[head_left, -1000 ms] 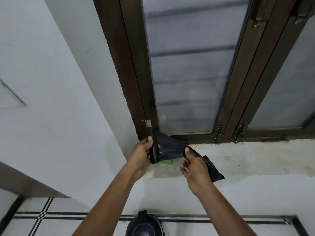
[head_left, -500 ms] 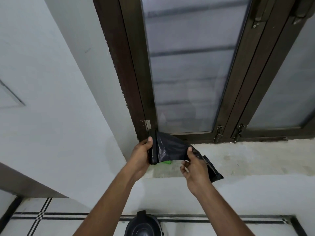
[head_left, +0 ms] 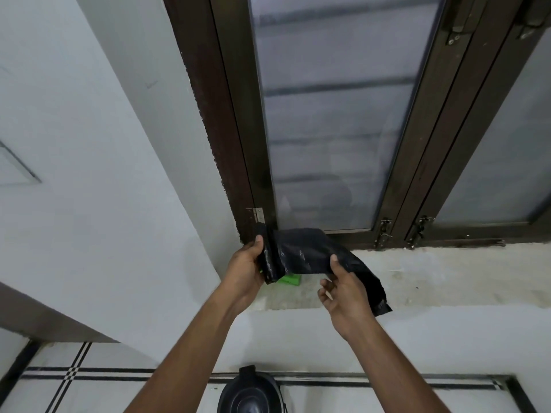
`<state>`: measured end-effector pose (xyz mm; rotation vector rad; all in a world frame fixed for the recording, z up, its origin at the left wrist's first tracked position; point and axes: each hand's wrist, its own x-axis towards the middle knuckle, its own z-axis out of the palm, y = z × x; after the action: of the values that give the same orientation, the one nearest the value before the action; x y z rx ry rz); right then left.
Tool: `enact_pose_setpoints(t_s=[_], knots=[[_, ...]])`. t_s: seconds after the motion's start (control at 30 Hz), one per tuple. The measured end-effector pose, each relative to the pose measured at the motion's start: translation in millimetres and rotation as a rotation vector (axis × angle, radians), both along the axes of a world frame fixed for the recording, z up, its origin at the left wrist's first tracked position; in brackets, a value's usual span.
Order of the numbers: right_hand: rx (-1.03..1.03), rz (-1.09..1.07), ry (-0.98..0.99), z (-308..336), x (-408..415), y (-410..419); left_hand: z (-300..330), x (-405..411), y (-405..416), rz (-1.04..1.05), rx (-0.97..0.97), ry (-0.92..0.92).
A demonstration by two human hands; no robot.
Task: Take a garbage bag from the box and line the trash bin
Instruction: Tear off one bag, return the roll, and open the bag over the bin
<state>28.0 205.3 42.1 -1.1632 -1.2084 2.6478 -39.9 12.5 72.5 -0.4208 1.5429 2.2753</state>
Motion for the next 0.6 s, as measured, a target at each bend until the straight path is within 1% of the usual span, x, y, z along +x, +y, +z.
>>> enact_pose_setpoints(t_s=[0.1,0.17,0.33,0.53,0.6], knots=[[-0.074,0.111,0.042,8.4,5.7,-8.1,3.2,1.9,2.8,-0.047,-0.016,0.06],[-0.06,0.136,0.061,6.6,6.9,-11.2,-1.0,-1.5,2.7,-0.047,-0.032,0.071],[0.017,0.08,0.012,1.2,3.0,-1.4,-11.5,-11.6,-3.2,0.07,0.007,-0.036],[0.075,0.048,0.025,-3.0,2.4,-0.5,-11.4,-8.8,-0.1,0.041,0.032,-0.061],[0.08,0.046,0.032,-2.4,4.1,-1.8,-8.1,-7.3,-0.5,-0.021,-0.021,-0.024]])
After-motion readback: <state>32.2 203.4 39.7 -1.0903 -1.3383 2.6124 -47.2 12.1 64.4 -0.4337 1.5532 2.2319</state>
